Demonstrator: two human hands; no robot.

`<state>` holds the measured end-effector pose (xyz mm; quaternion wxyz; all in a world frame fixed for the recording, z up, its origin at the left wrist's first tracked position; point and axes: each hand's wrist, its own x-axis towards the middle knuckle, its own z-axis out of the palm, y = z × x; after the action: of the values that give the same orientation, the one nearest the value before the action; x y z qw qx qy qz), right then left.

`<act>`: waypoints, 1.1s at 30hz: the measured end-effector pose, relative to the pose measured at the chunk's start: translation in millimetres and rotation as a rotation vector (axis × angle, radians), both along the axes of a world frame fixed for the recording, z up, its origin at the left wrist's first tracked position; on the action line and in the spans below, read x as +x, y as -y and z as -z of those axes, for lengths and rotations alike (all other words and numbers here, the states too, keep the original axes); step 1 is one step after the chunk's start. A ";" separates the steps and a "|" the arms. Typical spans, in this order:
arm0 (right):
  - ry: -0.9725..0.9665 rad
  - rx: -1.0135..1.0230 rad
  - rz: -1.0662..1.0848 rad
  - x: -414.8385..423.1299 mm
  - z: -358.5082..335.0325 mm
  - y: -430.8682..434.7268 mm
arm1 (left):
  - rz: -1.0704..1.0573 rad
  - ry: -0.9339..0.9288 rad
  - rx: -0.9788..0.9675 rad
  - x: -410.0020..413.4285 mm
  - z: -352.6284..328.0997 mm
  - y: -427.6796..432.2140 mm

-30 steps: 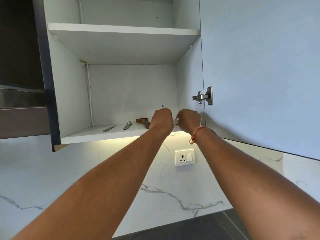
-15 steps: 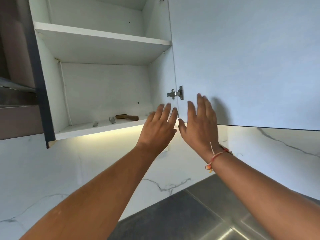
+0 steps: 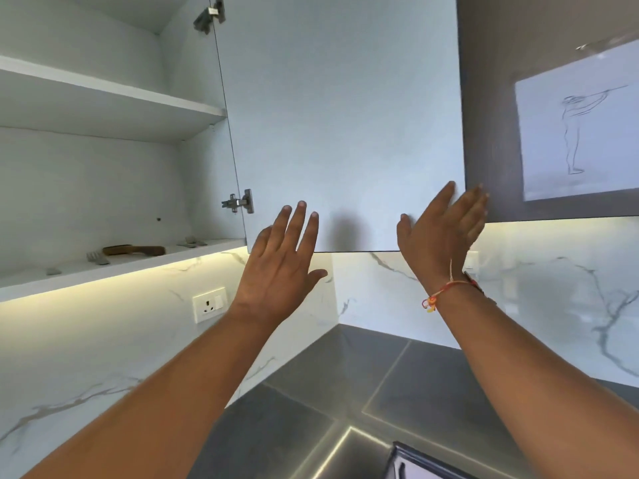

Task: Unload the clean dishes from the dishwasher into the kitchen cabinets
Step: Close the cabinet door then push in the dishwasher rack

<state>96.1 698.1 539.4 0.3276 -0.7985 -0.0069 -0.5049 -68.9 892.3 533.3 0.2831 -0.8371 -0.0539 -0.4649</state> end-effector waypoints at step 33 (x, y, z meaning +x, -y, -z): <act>0.791 -0.514 -1.594 -172.7 29.3 -139.6 | -0.336 0.041 0.302 -216.3 12.2 11.1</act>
<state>-76.7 837.7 510.1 0.3648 -0.3757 -0.7771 -0.3492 -285.2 881.3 521.2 0.4774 -0.7549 -0.1284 -0.4310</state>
